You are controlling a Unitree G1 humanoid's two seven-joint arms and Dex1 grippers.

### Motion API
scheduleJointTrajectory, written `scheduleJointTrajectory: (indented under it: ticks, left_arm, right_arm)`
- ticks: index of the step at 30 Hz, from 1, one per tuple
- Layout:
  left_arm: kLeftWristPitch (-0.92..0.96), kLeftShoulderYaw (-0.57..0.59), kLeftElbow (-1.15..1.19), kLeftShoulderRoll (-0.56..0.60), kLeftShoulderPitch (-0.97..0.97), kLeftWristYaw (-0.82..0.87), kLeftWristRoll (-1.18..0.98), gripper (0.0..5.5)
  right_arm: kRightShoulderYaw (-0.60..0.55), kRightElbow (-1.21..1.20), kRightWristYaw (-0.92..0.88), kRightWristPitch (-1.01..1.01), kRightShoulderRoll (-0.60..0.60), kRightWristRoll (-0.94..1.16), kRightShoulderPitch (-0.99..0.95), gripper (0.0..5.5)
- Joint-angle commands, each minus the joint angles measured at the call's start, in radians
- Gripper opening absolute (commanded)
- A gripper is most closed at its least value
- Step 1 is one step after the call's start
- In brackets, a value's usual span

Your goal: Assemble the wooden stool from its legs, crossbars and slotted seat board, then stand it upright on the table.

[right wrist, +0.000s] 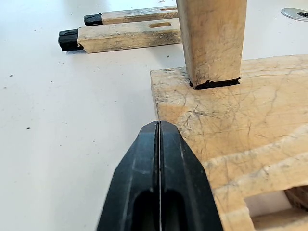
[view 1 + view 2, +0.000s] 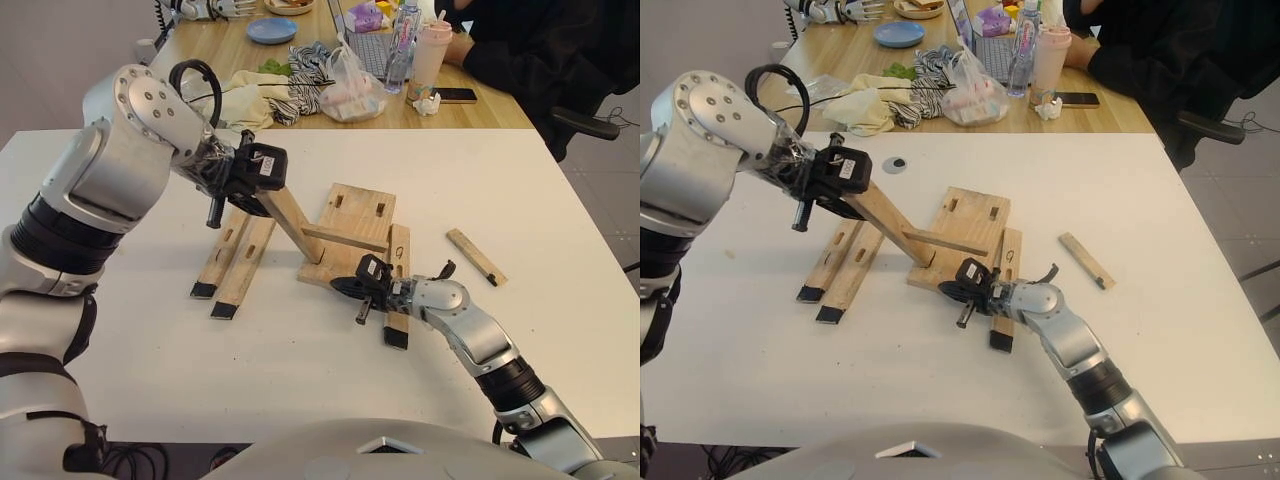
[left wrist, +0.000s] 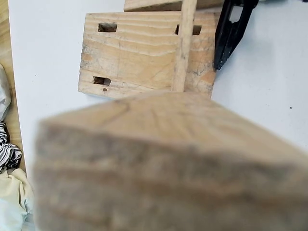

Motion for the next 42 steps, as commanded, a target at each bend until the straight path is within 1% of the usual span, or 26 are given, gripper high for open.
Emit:
scheduleJointTrajectory:
  ticks: [1, 2, 4, 8, 12, 14, 17, 19, 20, 21, 22, 23, 25, 27, 30, 31, 34, 39, 42]
  left_arm:
    - [-0.026, 0.03, 0.057, -0.021, -0.057, -0.011, -0.014, 0.83]
    - [-0.058, 0.037, 0.071, -0.022, -0.068, -0.019, -0.018, 0.83]
    - [-0.108, 0.043, 0.092, -0.017, -0.082, -0.04, -0.018, 1.04]
    - [-0.126, 0.052, 0.133, -0.028, -0.098, -0.025, -0.001, 1.47]
    - [-0.118, 0.115, 0.188, 0.01, -0.114, -0.013, -0.005, 1.47]
    - [-0.082, 0.168, 0.211, 0.043, -0.105, -0.003, -0.021, 1.47]
    - [0.027, 0.294, 0.222, 0.092, -0.027, 0.051, -0.074, 1.47]
    - [0.116, 0.402, 0.187, 0.098, 0.092, 0.128, -0.119, 1.47]
    - [0.138, 0.456, 0.154, 0.096, 0.188, 0.178, -0.133, 1.67]
    - [0.158, 0.5, 0.122, 0.087, 0.28, 0.232, -0.138, 1.75]
    - [0.175, 0.541, 0.104, 0.062, 0.381, 0.314, -0.126, 1.94]
    - [0.182, 0.565, 0.097, 0.037, 0.458, 0.384, -0.115, 2.07]
    - [0.243, 0.623, 0.074, -0.046, 0.59, 0.501, -0.133, 2.34]
    - [0.3, 0.66, 0.042, -0.127, 0.681, 0.585, -0.163, 2.74]
    - [0.403, 0.718, 0.005, -0.246, 0.742, 0.709, -0.206, 3.12]
    - [0.433, 0.729, -0.008, -0.271, 0.754, 0.738, -0.221, 3.17]
    - [0.45, 0.731, -0.001, -0.296, 0.786, 0.805, -0.227, 3.17]
    - [0.393, 0.685, 0.048, -0.301, 0.863, 0.866, -0.218, 3.17]
    - [0.357, 0.666, 0.079, -0.308, 0.895, 0.883, -0.222, 3.17]
  right_arm:
    - [0.024, 0.053, 0.003, 0.041, -0.025, -0.041, 0.036, 0.0]
    - [0.024, 0.052, 0.003, 0.041, -0.026, -0.04, 0.037, 0.0]
    - [0.024, 0.05, 0.002, 0.042, -0.026, -0.04, 0.04, 0.0]
    - [0.027, 0.048, -0.001, 0.042, -0.024, -0.042, 0.042, 0.0]
    - [0.032, 0.033, -0.015, 0.026, -0.025, -0.058, 0.043, 0.0]
    - [0.023, 0.001, -0.018, 0.012, -0.03, -0.057, 0.048, 0.0]
    - [-0.014, -0.086, -0.024, 0.01, -0.037, -0.041, 0.053, 0.0]
    - [-0.038, -0.152, -0.029, 0.019, -0.035, -0.023, 0.061, 0.0]
    - [-0.053, -0.188, -0.033, 0.028, -0.029, -0.009, 0.064, 0.0]
    - [-0.067, -0.22, -0.036, 0.038, -0.024, 0.003, 0.067, 0.0]
    - [-0.088, -0.253, -0.04, 0.054, -0.018, 0.018, 0.066, 0.0]
    - [-0.109, -0.281, -0.044, 0.068, -0.014, 0.031, 0.068, 0.0]
    - [-0.154, -0.334, -0.054, 0.1, -0.01, 0.068, 0.072, 0.0]
    - [-0.19, -0.375, -0.06, 0.132, -0.013, 0.101, 0.08, 0.0]
    - [-0.223, -0.418, -0.068, 0.178, -0.021, 0.137, 0.089, 0.0]
    - [-0.227, -0.427, -0.068, 0.19, -0.027, 0.146, 0.09, 0.0]
    - [-0.226, -0.438, -0.058, 0.209, -0.044, 0.155, 0.089, 0.0]
    - [-0.217, -0.461, -0.047, 0.226, -0.064, 0.172, 0.078, 0.0]
    - [-0.238, -0.487, -0.05, 0.244, -0.051, 0.212, 0.072, 0.0]
